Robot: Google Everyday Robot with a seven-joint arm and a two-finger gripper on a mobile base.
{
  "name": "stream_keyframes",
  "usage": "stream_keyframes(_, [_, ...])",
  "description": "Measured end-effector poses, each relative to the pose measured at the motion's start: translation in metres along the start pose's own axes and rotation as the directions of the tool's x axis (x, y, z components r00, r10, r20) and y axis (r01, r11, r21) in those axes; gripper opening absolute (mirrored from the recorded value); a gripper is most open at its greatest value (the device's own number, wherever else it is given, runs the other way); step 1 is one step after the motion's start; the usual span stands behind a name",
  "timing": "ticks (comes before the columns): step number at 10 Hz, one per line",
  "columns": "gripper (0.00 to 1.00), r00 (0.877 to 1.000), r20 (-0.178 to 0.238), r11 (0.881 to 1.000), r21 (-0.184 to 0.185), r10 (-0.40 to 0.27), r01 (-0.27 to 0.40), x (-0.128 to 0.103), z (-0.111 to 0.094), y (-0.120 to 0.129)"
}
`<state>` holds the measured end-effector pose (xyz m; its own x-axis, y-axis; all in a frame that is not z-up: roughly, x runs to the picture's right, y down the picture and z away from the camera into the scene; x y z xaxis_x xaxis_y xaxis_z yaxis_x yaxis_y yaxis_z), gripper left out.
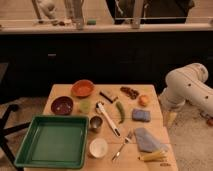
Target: Wipe table surface with sponge
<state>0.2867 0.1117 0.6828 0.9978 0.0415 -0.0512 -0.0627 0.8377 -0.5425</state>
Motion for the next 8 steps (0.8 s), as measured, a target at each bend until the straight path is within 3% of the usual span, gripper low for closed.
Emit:
stream_keyframes(3, [0.80, 0.997, 0.053, 0.998, -0.011, 0.061, -0.060, 0.000, 0.003, -0.002])
stream_keyframes(6, [0.80, 0.984, 0.114, 0.990, -0.031, 0.138, -0.135, 0.005, 0.018, -0.004])
stream_keyframes(8, [0.80, 0.980, 0.130, 0.988, -0.030, 0.152, -0.149, 0.007, 0.031, -0.005])
